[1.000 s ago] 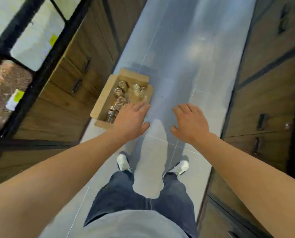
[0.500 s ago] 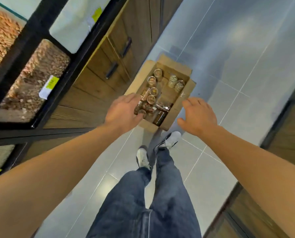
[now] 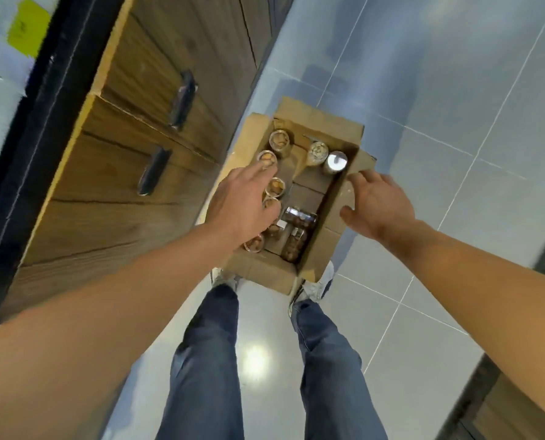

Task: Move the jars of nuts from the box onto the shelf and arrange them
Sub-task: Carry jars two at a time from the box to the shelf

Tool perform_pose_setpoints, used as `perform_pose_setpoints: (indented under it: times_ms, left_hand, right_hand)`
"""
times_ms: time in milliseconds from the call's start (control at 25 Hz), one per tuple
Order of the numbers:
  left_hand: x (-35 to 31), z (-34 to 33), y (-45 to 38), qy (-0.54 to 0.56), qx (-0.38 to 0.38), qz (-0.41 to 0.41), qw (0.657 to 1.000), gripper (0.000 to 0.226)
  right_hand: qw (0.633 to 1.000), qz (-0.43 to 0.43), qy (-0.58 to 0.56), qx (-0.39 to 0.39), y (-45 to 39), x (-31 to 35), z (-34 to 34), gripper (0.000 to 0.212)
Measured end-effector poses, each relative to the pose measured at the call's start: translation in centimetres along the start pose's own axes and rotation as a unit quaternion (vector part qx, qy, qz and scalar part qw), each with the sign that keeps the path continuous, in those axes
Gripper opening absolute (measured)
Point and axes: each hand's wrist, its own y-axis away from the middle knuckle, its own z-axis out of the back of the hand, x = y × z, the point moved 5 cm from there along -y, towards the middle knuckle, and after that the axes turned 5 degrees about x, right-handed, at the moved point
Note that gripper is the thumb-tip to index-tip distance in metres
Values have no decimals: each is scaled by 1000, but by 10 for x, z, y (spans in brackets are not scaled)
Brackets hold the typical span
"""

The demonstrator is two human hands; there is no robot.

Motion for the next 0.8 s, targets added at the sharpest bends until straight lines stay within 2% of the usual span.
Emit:
perform_pose_setpoints:
  times_ms: [200, 440, 640, 800]
  left_hand:
    - [39, -71, -111, -8, 43, -64, 997, 64]
    - [75, -160, -221, -37, 56, -133, 989, 64]
    - [85, -226, -304, -58, 55, -172, 982, 65]
    - [74, -261, -340, -51, 43, -211, 975, 71]
  right_hand:
    - [995, -73, -72, -9, -89, -15, -72, 59]
    - [967, -111, -206, -97, -193, -7, -148, 67]
    - [967, -137, -158, -146, -278, -38, -179, 70]
    - [978, -136, -86, -134, -308, -46, -193, 66]
